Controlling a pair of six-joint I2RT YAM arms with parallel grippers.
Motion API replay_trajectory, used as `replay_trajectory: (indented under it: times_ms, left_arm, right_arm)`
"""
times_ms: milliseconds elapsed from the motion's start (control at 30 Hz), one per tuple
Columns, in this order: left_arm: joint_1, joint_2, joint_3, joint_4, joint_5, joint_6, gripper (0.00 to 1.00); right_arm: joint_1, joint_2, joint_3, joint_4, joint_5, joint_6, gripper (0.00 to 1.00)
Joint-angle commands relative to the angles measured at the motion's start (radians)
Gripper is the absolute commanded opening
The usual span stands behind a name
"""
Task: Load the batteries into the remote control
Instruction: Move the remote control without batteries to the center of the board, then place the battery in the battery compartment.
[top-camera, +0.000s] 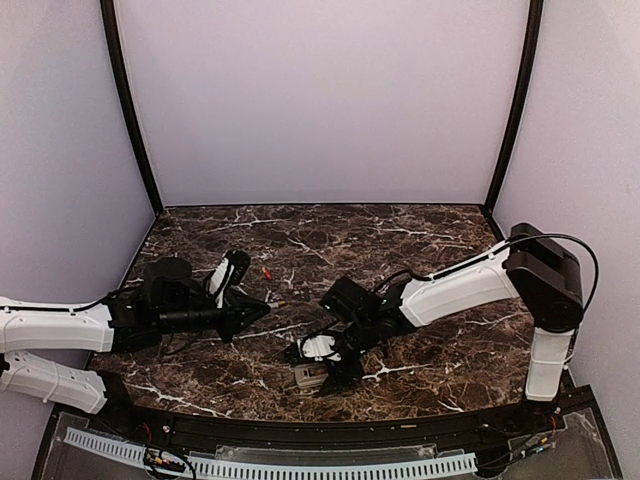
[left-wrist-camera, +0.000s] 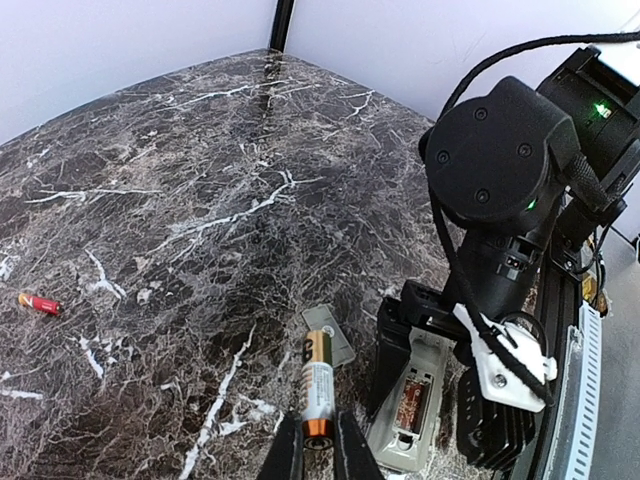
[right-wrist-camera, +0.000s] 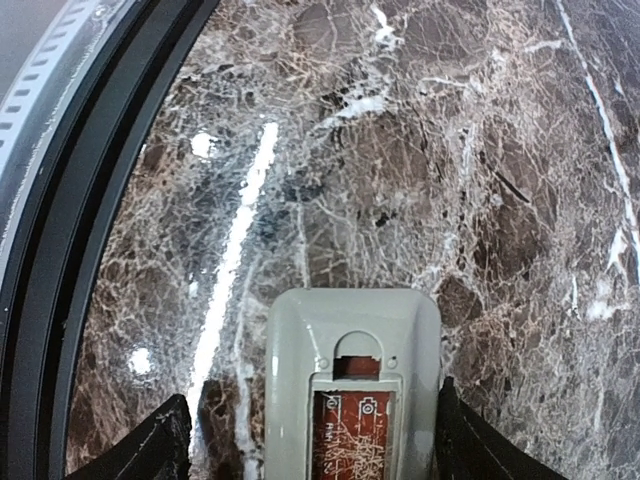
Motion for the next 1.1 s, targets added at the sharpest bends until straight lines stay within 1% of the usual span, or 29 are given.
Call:
replay_trajectory:
  times_ms: [0, 100, 233, 333, 400, 467, 500, 567, 667, 733, 767, 867, 933, 1067]
  left_arm:
    - [-0.005, 0.006, -0.027, 0.014, 0.031, -0.021, 0.0]
    - [-0.036, 0.03, -0.03, 0.016, 0.028, -0.002, 0.0]
    - [-0.096, 0.085, -0.035, 0.034, 0.019, -0.001, 0.0]
    - [-0.134, 0.139, -0.055, 0.093, 0.017, -0.003, 0.0]
    - [-0.174, 0.197, -0.052, 0.122, 0.014, 0.015, 0.0]
    - [-0.19, 0.257, -0.049, 0.157, 0.02, 0.026, 0.0]
    - [-0.191, 0.292, -0.053, 0.21, 0.033, 0.018, 0.0]
    - [-0.194, 0.333, -0.073, 0.303, 0.05, 0.003, 0.0]
    - [-0.195, 0.379, -0.071, 0.365, 0.064, -0.002, 0.0]
    - [-0.201, 0.413, -0.061, 0.392, 0.069, 0.0, 0.0]
    - [-0.203, 0.433, -0.056, 0.402, 0.069, 0.0, 0.0]
    - [-0.213, 0.463, -0.059, 0.457, 0.067, -0.011, 0.0]
    - [-0.225, 0.469, -0.063, 0.468, 0.049, -0.019, 0.0]
    - [-0.274, 0.465, -0.056, 0.431, -0.036, -0.013, 0.0]
  right_arm:
    - [-0.002, -0.1, -0.012, -0.001, -0.014, 0.028, 0.82]
    - [-0.013, -0.205, -0.054, 0.07, -0.009, 0.09, 0.83]
    - [-0.058, -0.397, -0.177, 0.211, -0.007, 0.236, 0.84]
    - [-0.111, -0.538, -0.289, 0.361, 0.062, 0.436, 0.87]
    - [-0.145, -0.609, -0.35, 0.441, 0.174, 0.629, 0.97]
    - [-0.185, -0.659, -0.371, 0.481, 0.216, 0.805, 0.99]
    - [-0.205, -0.671, -0.376, 0.504, 0.211, 0.868, 0.99]
    - [-0.23, -0.686, -0.377, 0.527, 0.145, 0.906, 0.99]
    - [-0.232, -0.691, -0.369, 0.504, 0.087, 0.898, 0.99]
    - [-0.232, -0.686, -0.365, 0.467, 0.083, 0.918, 0.94]
    - [-0.231, -0.682, -0.359, 0.431, 0.092, 0.93, 0.89]
    - [-0.225, -0.653, -0.32, 0.272, 0.175, 0.993, 0.76]
    - [-0.208, -0.631, -0.305, 0.188, 0.236, 1.046, 0.7]
    - [-0.113, -0.579, -0.269, 0.066, 0.362, 1.119, 0.64]
